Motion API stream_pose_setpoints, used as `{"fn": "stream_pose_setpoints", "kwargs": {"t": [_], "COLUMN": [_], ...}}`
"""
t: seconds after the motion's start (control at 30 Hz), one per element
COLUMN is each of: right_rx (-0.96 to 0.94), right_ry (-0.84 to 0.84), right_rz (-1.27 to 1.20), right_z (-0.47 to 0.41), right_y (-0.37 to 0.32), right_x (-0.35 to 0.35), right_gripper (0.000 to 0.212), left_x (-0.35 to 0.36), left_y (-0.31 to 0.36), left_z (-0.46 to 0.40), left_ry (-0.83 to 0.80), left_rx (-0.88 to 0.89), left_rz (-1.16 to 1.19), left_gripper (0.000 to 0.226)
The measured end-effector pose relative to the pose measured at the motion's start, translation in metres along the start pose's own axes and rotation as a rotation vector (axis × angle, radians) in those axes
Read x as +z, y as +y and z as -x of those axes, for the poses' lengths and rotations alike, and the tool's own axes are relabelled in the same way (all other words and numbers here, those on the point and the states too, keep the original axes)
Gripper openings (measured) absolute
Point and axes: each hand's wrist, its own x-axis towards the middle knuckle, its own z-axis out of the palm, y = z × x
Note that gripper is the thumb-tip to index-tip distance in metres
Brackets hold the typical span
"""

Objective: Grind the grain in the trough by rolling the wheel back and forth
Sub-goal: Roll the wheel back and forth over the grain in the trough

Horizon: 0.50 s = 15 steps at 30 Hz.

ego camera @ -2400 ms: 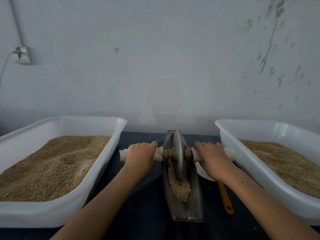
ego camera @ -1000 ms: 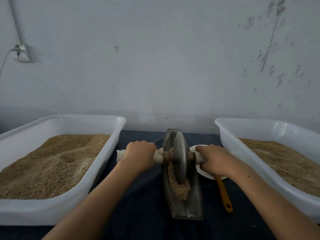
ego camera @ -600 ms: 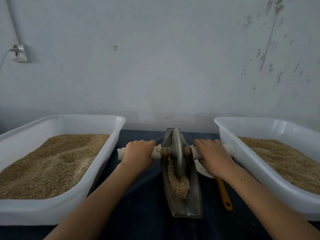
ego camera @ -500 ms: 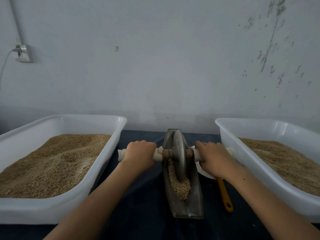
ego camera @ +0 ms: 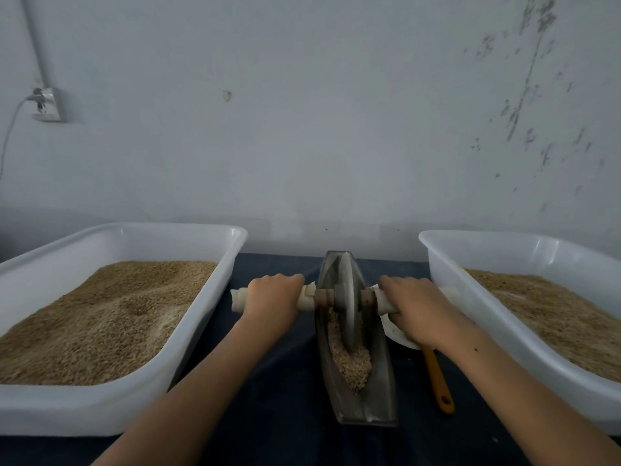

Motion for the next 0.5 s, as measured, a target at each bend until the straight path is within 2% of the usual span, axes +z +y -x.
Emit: {"fn": "stream_pose_setpoints", "kwargs": {"t": [0.1, 0.23, 0.5], "right_rx": [-0.016, -0.016, 0.013], "right_ry": [0.081, 0.088, -0.138], "right_rz": [0.058, 0.037, -0.088], "right_z": [-0.002, -0.002, -0.003], "right_y": [0.000, 0.001, 0.004], "right_x": [0.008, 0.008, -0.007], "right_gripper": [0.024, 0.021, 0.023], "left_x": [0.006, 0.002, -0.011], "left_y": [-0.001, -0.003, -0.003], "left_z": [0.001, 0.001, -0.001], "left_ry": [0.078, 0.035, -0.188], "left_rx": [0.006, 0.017, 0.053], "left_rz": [0.016, 0.016, -0.012], "left_gripper": [0.010, 0.009, 0.022]}}
